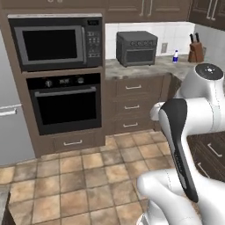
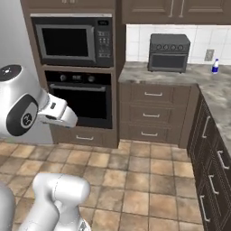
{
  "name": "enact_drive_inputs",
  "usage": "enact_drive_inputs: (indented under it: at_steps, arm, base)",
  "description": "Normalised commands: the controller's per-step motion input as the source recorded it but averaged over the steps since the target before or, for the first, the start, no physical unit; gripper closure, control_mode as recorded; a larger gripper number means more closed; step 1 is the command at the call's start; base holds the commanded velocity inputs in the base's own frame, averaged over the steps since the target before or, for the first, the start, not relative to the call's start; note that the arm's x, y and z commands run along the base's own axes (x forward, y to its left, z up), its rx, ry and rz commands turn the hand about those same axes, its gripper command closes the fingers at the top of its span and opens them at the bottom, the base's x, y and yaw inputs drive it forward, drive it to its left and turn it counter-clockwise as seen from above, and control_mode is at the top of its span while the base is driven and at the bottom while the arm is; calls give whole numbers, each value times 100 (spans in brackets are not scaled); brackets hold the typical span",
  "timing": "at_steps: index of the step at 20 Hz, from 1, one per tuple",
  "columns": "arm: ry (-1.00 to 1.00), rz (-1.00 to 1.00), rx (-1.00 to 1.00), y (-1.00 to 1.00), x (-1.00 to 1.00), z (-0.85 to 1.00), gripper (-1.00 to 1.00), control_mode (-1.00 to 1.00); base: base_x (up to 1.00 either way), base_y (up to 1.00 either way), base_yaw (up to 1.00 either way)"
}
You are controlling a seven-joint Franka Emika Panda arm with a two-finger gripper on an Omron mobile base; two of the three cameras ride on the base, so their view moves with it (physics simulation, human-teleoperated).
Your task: Place the drinks on the dining counter in a tight cluster.
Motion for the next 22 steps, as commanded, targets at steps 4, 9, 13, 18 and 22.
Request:
enact_drive_inputs:
  at_steps: [4,9,13,18,22]
  arm:
    - [0,0,0,0,0,0,-100,100]
    - [0,0,0,0,0,0,-100,100]
    - [0,0,0,0,0,0,-100,100]
    - [0,0,0,0,0,0,-100,100]
    - [0,0,0,0,0,0,-100,100]
  base:
    - [100,-4,-23]
    - [100,-17,-35]
    - [100,-17,-42]
    - [100,-19,-38]
    - [100,-24,-34]
